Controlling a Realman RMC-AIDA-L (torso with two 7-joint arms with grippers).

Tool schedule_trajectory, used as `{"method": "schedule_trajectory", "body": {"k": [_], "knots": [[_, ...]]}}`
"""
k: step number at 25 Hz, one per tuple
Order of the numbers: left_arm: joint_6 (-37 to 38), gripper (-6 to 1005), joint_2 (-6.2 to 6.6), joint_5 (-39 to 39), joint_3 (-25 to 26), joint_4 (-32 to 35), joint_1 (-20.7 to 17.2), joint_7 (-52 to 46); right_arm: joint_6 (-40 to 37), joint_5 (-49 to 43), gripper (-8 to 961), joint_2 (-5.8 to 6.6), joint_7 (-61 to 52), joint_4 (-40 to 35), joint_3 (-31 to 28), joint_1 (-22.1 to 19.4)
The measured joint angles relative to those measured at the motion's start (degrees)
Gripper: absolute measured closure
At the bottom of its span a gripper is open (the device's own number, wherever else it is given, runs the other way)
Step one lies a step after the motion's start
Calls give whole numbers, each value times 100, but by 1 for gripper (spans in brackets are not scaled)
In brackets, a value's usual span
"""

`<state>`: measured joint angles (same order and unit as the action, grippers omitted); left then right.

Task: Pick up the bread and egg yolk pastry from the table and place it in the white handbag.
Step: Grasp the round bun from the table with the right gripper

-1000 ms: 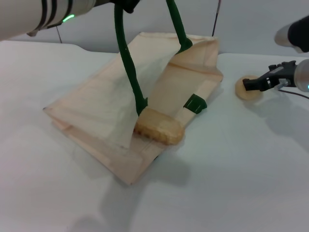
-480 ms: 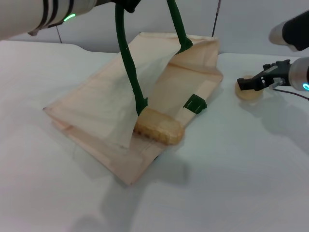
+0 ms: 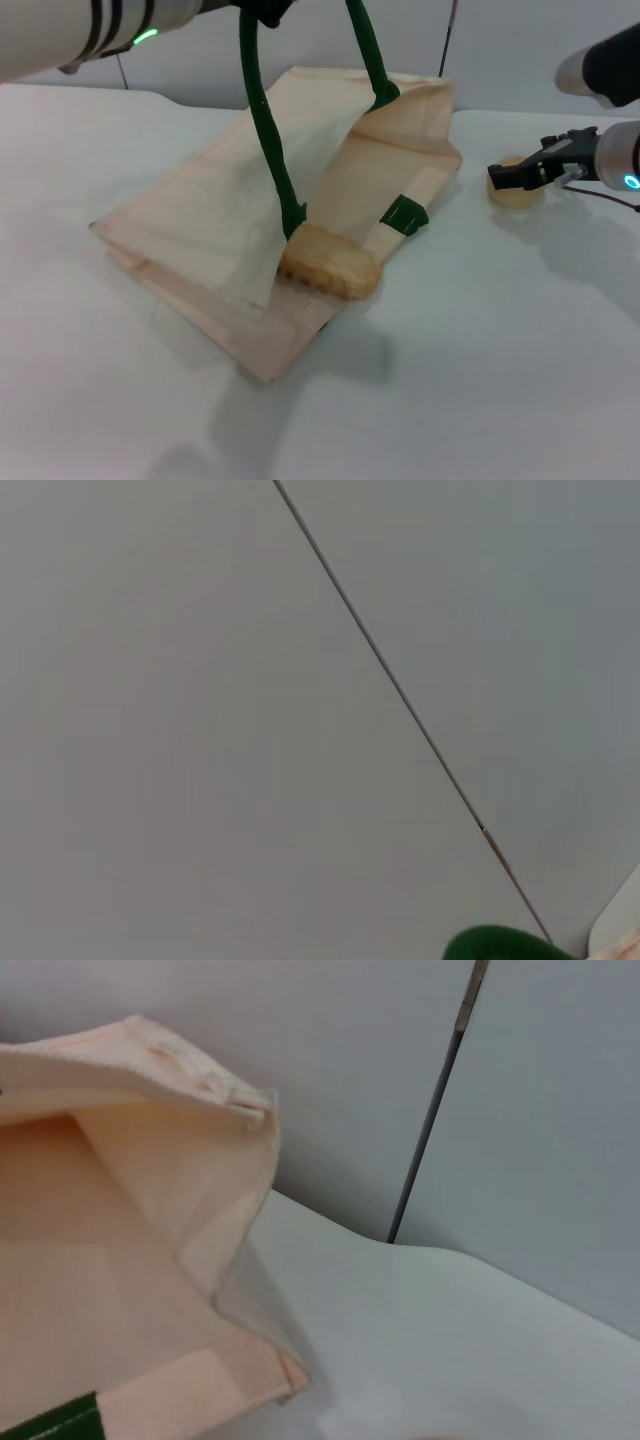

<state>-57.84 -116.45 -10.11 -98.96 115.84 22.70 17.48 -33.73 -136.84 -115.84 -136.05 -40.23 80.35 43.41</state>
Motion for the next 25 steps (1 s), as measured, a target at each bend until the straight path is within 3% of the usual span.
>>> {"method": "schedule_trajectory", "body": {"k": [25], "knots": [[-14,883,0,0,-9,0,55,-17,200,3,71,6,3,435,-8,190]]}}
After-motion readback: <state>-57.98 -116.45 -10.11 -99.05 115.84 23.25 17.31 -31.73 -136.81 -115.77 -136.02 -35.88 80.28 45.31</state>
